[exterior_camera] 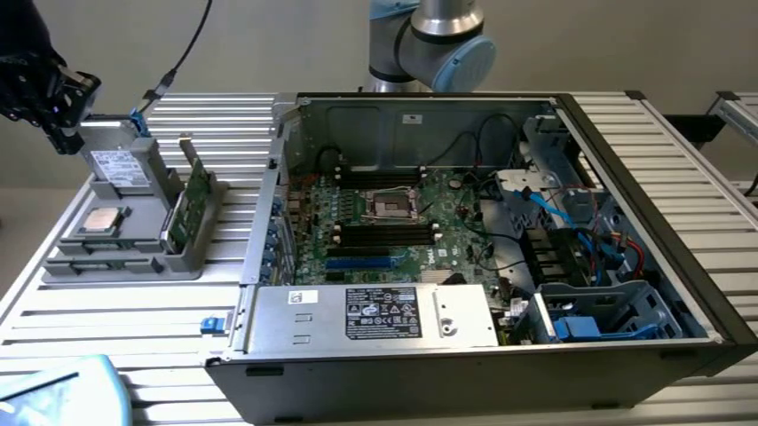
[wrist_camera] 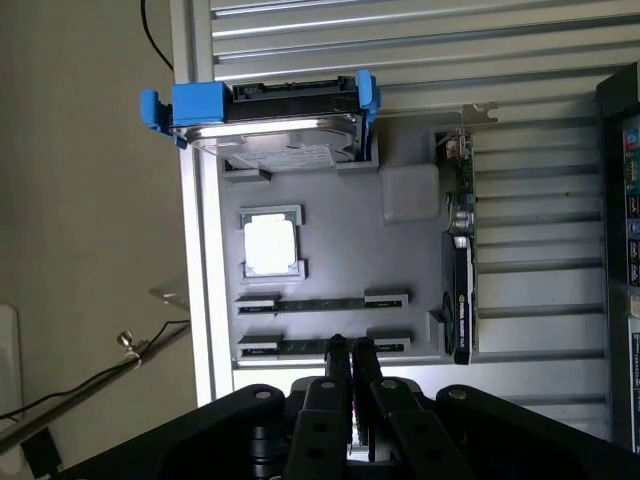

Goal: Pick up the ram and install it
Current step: 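Pick up the ram and move it above insertion slot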

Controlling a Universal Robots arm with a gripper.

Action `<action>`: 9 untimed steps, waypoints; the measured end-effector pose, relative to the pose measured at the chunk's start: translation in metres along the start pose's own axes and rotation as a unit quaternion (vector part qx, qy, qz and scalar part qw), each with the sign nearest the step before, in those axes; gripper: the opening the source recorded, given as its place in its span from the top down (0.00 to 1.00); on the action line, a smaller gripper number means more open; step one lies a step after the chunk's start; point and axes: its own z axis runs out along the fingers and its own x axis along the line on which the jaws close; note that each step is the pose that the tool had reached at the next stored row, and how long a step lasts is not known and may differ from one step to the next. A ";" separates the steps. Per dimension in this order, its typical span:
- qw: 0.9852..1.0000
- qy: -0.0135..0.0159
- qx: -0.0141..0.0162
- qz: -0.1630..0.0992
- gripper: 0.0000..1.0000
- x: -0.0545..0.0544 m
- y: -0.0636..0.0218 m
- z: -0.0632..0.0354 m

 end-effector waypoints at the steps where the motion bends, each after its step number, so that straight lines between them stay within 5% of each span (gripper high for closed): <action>1: 1.000 0.000 0.000 0.000 0.84 0.000 0.0000 0.0000; 9: 0.998 0.003 0.005 -0.059 0.84 0.002 -0.0001 0.0001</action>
